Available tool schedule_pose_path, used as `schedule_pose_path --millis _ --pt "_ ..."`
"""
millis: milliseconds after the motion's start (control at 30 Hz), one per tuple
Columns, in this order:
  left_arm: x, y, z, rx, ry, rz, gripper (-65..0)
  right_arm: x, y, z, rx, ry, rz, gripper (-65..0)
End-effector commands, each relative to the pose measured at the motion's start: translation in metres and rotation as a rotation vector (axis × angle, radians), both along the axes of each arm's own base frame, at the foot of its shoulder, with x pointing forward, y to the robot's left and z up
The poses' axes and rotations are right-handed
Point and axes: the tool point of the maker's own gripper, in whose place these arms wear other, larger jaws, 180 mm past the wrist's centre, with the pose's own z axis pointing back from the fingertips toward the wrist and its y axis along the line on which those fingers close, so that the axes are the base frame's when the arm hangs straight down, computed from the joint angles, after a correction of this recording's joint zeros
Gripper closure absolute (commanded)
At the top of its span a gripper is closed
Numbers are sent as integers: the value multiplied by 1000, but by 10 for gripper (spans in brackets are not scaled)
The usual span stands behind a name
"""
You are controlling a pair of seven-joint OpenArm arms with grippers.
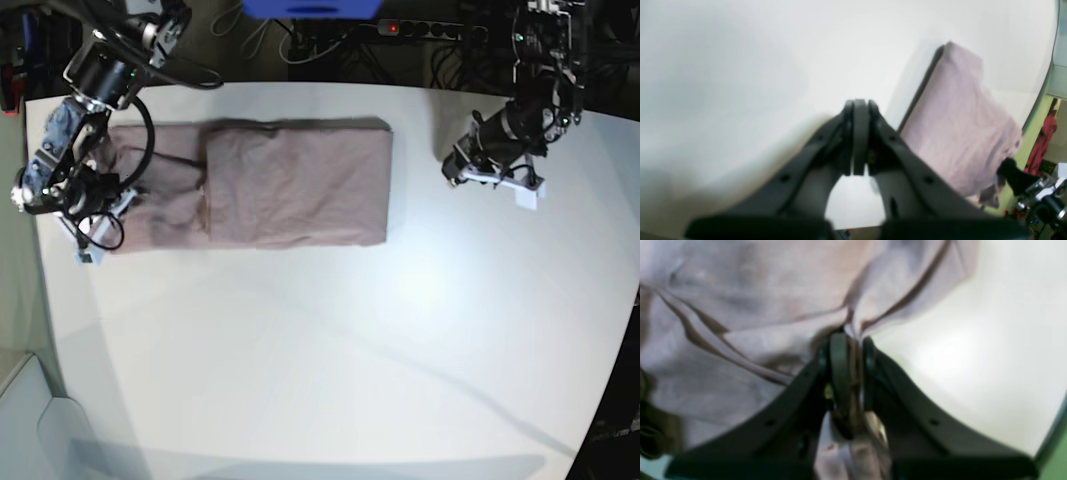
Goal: Layout the t-shirt on the table in an organized manner, then fold the t-shirt properly
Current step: 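Grasp the strip end with the right gripper and tuck it under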
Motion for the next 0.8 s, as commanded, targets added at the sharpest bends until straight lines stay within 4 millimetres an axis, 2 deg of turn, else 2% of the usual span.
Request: schedule_pose_path --millis 0,67,167,267,333,500,633,767 --pt "5 3 5 1 -20 2 0 9 -6 18 -32 -53 -7 0" --pt "3 5 -3 -1 5 10 0 11 0 32 -60 -86 7 0" --pt "10 7 -7 -4 10 18 0 15 14 52 -113 -137 71 0" --pt "15 6 -2 -6 -6 14 0 18 26 61 -140 -162 125 0" --pt "29 3 7 -8 -41 7 0 21 30 67 -151 -179 140 0" --pt "46 -22 14 -21 -67 -60 0 17 34 81 -173 -190 131 0" --pt "49 -50 3 -63 -36 -101 0 14 38 94 -187 -200 120 0" --pt "48 -58 -14 -89 15 -89 0 7 46 95 -177 -182 113 0"
